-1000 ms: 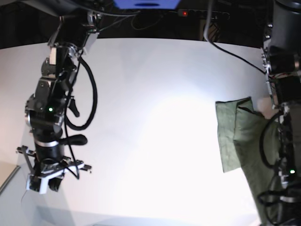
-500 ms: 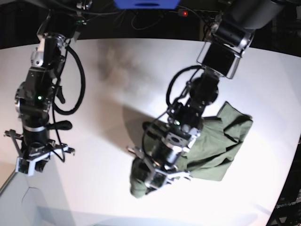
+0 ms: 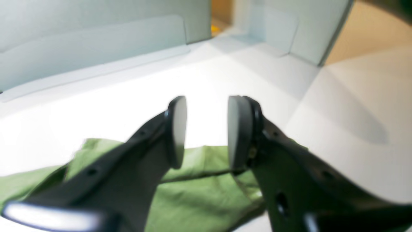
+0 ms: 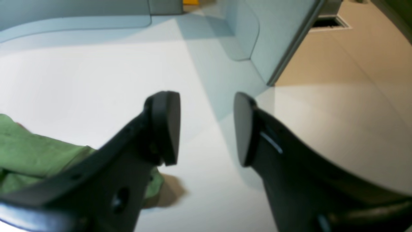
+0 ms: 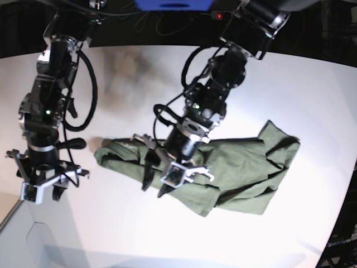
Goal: Layout the t-shirt on the table in an organized manner, then fold the t-shirt properly
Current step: 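Drag the t-shirt edge with the right gripper away from the left gripper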
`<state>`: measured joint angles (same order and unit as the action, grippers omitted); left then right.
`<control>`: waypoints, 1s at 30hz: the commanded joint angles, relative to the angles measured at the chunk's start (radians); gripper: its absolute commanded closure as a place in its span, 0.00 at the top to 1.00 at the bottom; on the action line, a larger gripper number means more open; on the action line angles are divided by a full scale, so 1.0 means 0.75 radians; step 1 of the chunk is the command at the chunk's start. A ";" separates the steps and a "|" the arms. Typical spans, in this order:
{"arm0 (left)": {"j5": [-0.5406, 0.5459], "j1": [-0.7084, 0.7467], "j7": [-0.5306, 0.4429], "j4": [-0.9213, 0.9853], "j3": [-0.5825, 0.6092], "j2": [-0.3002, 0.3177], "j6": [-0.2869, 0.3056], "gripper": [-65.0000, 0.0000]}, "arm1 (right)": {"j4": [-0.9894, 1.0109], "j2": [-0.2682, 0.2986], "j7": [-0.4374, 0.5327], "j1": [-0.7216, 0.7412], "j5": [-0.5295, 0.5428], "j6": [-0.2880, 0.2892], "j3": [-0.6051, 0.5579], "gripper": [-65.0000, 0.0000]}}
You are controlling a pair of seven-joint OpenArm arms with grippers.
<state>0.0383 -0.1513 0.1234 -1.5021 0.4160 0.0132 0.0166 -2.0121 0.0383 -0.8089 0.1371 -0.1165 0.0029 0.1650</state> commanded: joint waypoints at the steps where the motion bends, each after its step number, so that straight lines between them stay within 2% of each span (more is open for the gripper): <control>1: -0.005 0.008 -0.024 -0.036 -0.067 0.020 -0.029 0.32 | -0.017 0.007 0.034 0.027 -0.001 0.003 -0.002 0.44; 3: -0.005 0.086 -0.024 -0.052 -0.189 0.043 -0.029 0.32 | -0.013 0.007 0.030 0.027 0.003 0.003 -0.025 0.46; 11: -0.003 0.348 -0.024 -0.060 -0.627 0.121 -0.021 0.32 | 0.188 0.001 0.026 0.047 -0.003 0.007 -0.299 0.47; 12: -0.003 0.375 -0.024 -0.073 -0.683 0.123 -0.021 0.32 | 0.229 -0.001 0.026 0.066 -0.003 0.022 -0.340 0.47; 14: -0.003 0.420 -0.024 -0.095 -0.764 0.121 -0.017 0.32 | 0.329 -0.001 0.026 0.092 -0.022 0.114 -0.419 0.47; 16: -0.003 0.456 -0.024 -0.128 -0.822 0.121 -0.017 0.32 | 0.405 -0.007 0.032 0.115 -0.065 0.190 -0.481 0.47; 17: -0.003 0.475 -0.024 -0.146 -0.848 0.121 -0.017 0.32 | 0.450 -0.015 0.036 0.131 -0.083 0.204 -0.512 0.47; 23: -0.003 0.581 -0.024 -0.255 -0.953 0.121 -0.017 0.32 | 0.761 -0.023 0.040 0.256 -0.122 0.212 -0.694 0.47; 30: -0.003 0.645 -0.024 -0.277 -1.002 0.112 -0.017 0.32 | 0.980 -0.046 0.145 0.336 -0.124 0.212 -0.704 0.47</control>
<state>0.0345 0.3328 0.1303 -1.6909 -0.3325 0.0910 0.0071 -1.2625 0.0105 -0.7124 0.3668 -0.2043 0.1604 -0.3649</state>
